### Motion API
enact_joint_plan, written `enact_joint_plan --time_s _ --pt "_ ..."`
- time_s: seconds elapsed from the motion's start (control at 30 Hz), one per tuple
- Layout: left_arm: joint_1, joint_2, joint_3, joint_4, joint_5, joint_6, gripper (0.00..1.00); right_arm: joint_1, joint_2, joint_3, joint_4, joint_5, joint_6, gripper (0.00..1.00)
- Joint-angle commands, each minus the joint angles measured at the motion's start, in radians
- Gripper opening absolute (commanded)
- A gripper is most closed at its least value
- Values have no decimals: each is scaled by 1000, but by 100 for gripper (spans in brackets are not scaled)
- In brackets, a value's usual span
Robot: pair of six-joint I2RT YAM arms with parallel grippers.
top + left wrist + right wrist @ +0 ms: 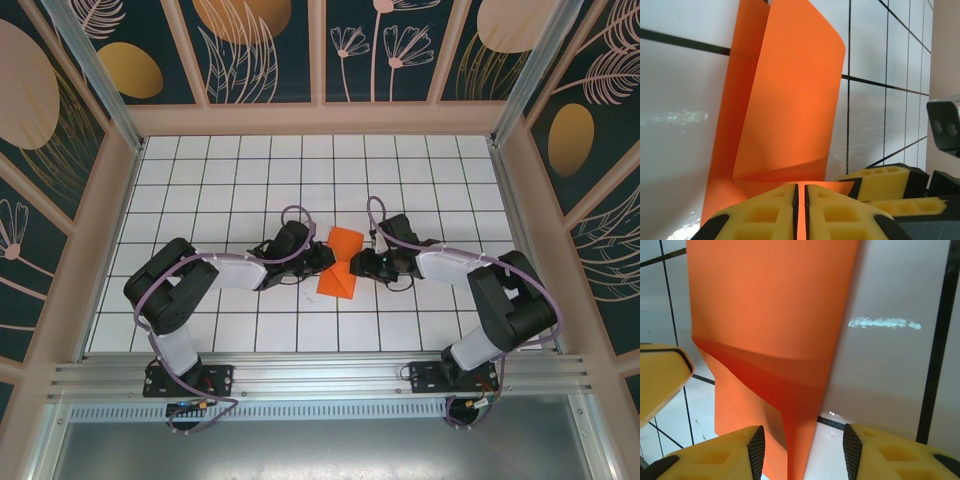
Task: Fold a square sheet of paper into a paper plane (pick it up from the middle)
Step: Fold the triangle a second time at the center of the table, then turn over the paper at the center of the table.
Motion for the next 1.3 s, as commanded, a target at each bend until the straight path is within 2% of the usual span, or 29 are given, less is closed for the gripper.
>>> enact_joint_plan --time_s 0.0,0.4,0.73,1.1,1.27 --pt "1 8 -9 0 17 12 15 -4 26 38 40 -15 24 47" --pt "1 72 0 -17 24 9 14 -4 101 71 48 3 40 46" --pt "-1 93 12 -41 26 13 13 -5 103 60 100 -45 63 41" --pt "-2 93 12 -41 29 10 13 -5 105 43 146 -84 82 40" --pt "-1 88 9 -37 28 3 13 -7 82 -3 198 -143 71 40"
